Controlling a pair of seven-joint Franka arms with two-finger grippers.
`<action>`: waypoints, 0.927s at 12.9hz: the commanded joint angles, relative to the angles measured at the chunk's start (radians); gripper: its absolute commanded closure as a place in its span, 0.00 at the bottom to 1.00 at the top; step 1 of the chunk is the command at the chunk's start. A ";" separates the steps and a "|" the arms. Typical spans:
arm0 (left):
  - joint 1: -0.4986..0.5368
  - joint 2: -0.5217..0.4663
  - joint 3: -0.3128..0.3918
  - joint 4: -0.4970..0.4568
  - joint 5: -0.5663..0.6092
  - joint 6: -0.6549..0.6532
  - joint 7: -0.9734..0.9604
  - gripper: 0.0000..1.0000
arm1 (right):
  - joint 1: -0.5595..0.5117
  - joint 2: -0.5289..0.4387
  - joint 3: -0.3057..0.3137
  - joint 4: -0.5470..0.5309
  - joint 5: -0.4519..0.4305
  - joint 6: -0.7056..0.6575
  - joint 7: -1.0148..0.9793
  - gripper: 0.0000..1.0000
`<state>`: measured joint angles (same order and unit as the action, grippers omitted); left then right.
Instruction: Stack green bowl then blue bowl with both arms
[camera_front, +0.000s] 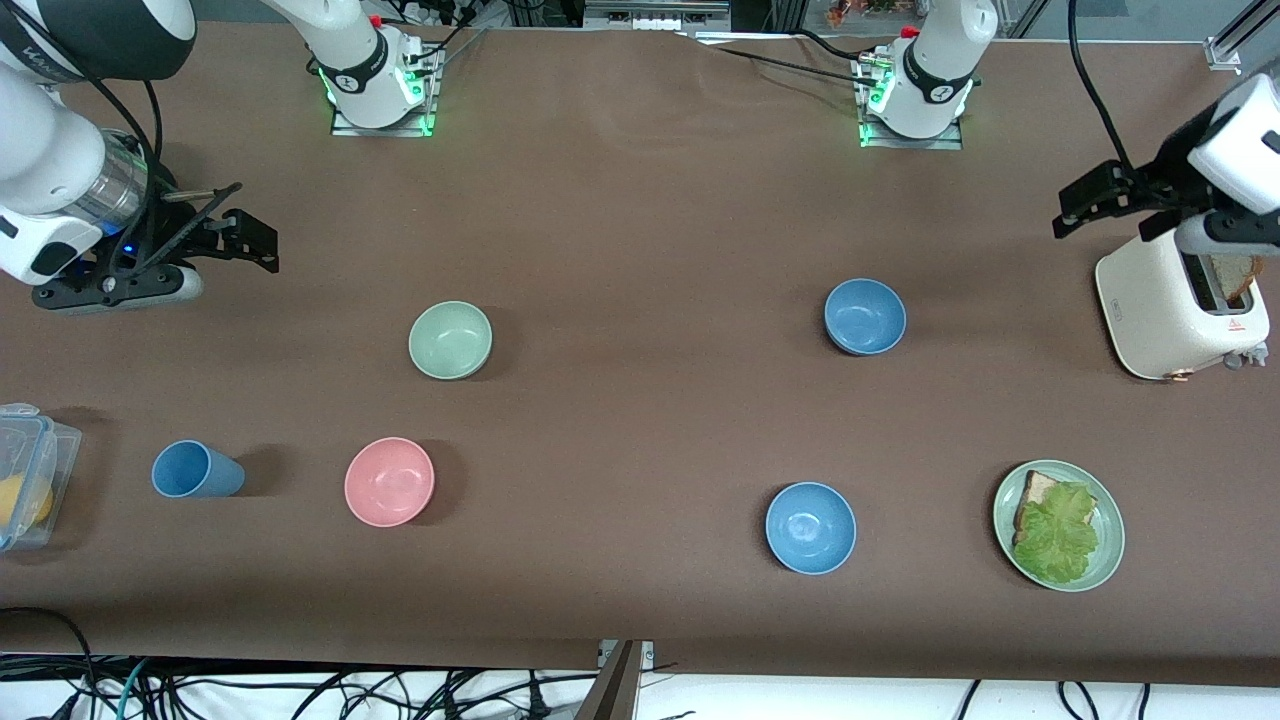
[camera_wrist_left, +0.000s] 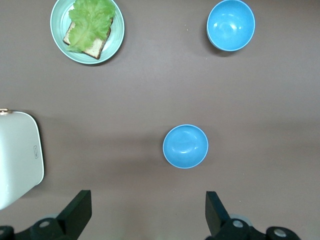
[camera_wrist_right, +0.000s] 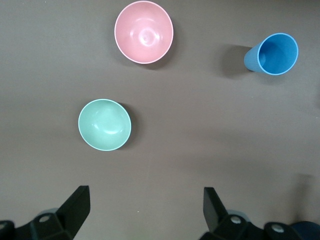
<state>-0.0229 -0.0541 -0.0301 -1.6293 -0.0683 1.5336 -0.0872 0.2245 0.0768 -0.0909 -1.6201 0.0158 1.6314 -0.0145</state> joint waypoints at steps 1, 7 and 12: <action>-0.003 -0.026 -0.013 -0.054 0.044 0.051 0.007 0.00 | -0.010 -0.008 0.013 0.003 -0.013 -0.005 -0.009 0.00; -0.002 0.002 -0.010 -0.017 0.044 0.028 0.004 0.00 | -0.010 -0.005 0.013 0.008 -0.014 0.002 -0.013 0.00; 0.000 0.025 -0.010 0.014 0.047 -0.007 0.009 0.00 | -0.008 -0.009 0.014 0.008 -0.005 -0.004 -0.006 0.00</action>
<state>-0.0235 -0.0581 -0.0394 -1.6561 -0.0450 1.5510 -0.0871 0.2245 0.0767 -0.0906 -1.6200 0.0157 1.6360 -0.0146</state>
